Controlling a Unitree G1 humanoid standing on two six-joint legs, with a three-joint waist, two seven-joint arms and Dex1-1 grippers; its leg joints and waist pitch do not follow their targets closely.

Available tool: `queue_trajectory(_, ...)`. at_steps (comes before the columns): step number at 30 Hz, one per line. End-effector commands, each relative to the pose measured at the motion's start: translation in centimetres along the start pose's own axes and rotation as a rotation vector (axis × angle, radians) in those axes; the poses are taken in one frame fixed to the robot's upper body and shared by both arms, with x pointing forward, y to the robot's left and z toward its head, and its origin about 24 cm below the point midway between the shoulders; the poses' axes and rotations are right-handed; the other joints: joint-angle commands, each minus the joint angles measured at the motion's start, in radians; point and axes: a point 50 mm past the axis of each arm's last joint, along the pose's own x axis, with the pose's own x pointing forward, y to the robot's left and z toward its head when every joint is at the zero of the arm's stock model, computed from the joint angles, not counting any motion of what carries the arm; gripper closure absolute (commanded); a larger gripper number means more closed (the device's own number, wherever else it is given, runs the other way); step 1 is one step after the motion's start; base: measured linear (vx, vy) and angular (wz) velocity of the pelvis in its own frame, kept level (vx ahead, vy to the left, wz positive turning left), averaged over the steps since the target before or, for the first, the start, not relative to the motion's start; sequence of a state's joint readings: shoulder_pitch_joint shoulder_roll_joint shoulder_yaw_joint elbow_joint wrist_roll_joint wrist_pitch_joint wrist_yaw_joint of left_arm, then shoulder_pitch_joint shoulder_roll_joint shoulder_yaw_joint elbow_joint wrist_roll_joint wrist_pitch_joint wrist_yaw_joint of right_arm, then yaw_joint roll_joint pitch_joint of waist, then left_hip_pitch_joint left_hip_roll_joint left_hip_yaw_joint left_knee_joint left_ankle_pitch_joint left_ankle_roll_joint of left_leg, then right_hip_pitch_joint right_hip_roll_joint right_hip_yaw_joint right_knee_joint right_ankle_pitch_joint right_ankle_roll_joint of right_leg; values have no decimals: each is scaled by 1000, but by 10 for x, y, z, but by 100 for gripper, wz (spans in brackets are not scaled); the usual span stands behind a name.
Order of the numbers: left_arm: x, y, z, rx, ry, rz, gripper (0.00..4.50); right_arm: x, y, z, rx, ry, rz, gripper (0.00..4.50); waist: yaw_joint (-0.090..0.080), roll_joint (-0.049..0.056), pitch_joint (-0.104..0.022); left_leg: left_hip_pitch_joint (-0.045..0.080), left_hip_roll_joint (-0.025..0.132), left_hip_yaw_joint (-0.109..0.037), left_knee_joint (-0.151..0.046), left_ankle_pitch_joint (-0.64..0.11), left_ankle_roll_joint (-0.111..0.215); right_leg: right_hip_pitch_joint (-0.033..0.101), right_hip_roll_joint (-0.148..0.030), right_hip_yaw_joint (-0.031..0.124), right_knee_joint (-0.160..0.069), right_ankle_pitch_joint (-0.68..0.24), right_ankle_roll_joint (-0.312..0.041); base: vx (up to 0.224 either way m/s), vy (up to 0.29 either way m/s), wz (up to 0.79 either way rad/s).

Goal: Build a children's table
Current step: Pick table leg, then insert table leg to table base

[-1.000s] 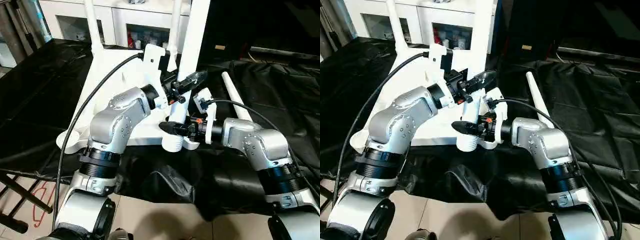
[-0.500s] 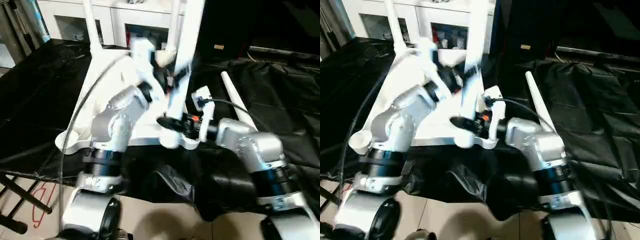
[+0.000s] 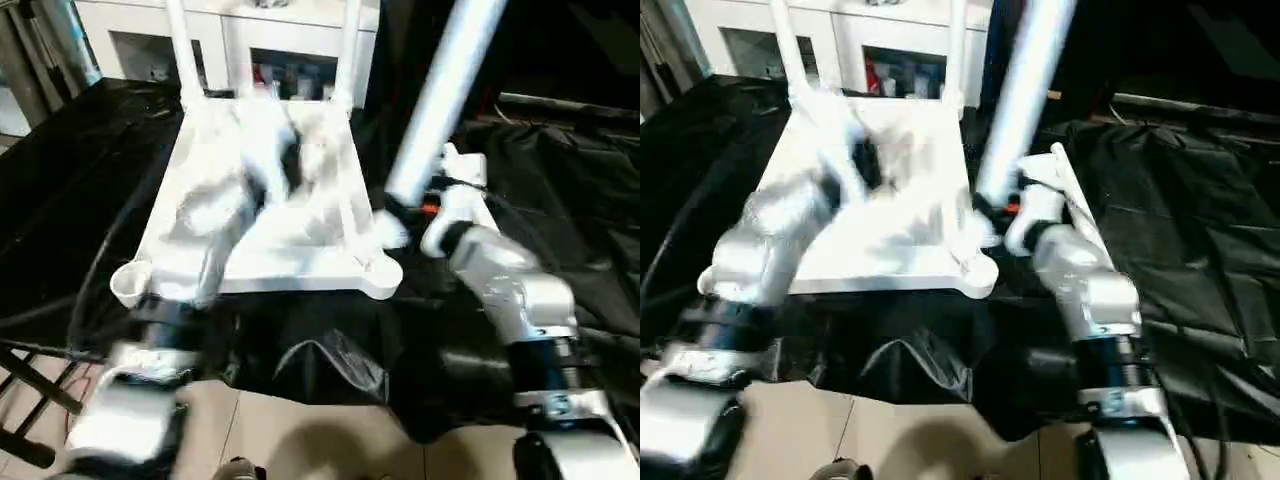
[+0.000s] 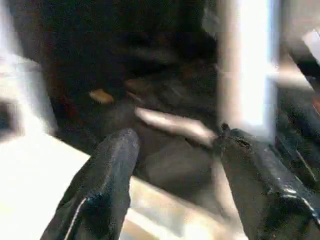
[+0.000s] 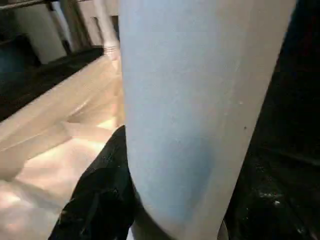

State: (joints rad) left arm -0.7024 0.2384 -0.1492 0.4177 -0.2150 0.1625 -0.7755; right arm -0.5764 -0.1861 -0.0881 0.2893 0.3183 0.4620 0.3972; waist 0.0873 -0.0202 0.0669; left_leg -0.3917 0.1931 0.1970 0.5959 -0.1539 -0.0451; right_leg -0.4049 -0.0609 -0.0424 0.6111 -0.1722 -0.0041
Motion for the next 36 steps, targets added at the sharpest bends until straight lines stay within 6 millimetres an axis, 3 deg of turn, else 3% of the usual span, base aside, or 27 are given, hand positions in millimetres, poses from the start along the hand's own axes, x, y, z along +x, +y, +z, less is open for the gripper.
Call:
queue_trajectory(1, 1, -8, -14, 20, 69, -125, 151, -3, -8, 1, -20, -5, -37, 260, -3, 1, -87, 31, 30, -15, -63, -151, -31, 44, -69, 40, -61, -144, -161, 0, 0, 0)
queue_trajectory(3, 0, -8, -21, 16, 107, -154, 151, -3, -9, 1, -28, 0, -39, 260, -2, 0, -87, 30, 29, -15, -62, -147, -24, 47, -70, 40, -58, -113, -179, 0, 0, 0)
queue_trajectory(6, -6, -10, -45, 71, 259, -263, 151, -3, -11, 0, -49, 0, -51, 260, -4, 2, -84, 33, 29, -14, -64, -186, -25, 44, -71, 42, -66, -166, -174, 0, 0, 0)
queue_trajectory(12, -11, -2, -58, 89, 369, -321, 151, -4, -12, -2, -56, 8, -53, 260, -5, 4, -83, 36, 30, -15, -66, -212, -36, 43, -73, 42, -70, -192, -180, 0, 0, 0)
queue_trajectory(13, -12, -1, -60, 97, 384, -325, 179, -4, -12, -2, -58, 11, -51, 260, -5, 5, -83, 36, 30, -16, -66, -216, -36, 44, -74, 43, -68, -186, -184, 0, 0, 0)
queue_trajectory(18, -11, 4, -64, 121, 431, -343, 190, -3, -11, -4, -61, 15, -46, 260, -2, 8, -85, 36, 33, -18, -66, -210, -32, 48, -77, 41, -62, -149, -207, 0, 0, 0)
queue_trajectory(21, -10, 5, -65, 122, 450, -351, 224, -3, -10, -4, -62, 16, -43, 260, 0, 9, -87, 36, 34, -18, -64, -206, -26, 49, -78, 41, -59, -124, -221, 0, 0, 0)
queue_trajectory(29, -13, 8, -70, 126, 502, -377, 283, -3, -10, -5, -65, 20, -42, 260, 0, 10, -85, 38, 34, -18, -65, -225, -26, 50, -79, 41, -63, -139, -231, 0, 0, 0)
queue_trajectory(30, -14, 9, -71, 123, 511, -385, 283, -4, -10, -6, -66, 22, -42, 260, 0, 14, -84, 39, 34, -19, -65, -230, -28, 49, -79, 41, -64, -143, -231, 0, 0, 0)
queue_trajectory(31, -15, 9, -71, 122, 519, -389, 306, -4, -10, -7, -67, 23, -41, 260, -1, 13, -84, 38, 33, -18, -65, -232, -29, 50, -79, 41, -64, -141, -233, 0, 0, 0)
queue_trajectory(34, -16, 10, -72, 122, 526, -391, 312, -4, -10, -7, -67, 24, -41, 260, 0, 14, -85, 39, 34, -19, -66, -236, -30, 50, -79, 41, -63, -134, -237, 0, 0, 0)
queue_trajectory(36, -16, 10, -73, 119, 528, -392, 348, -4, -10, -8, -67, 25, -41, 260, 0, 14, -85, 39, 35, -19, -66, -244, -31, 50, -80, 40, -64, -136, -242, 0, 0, 0)
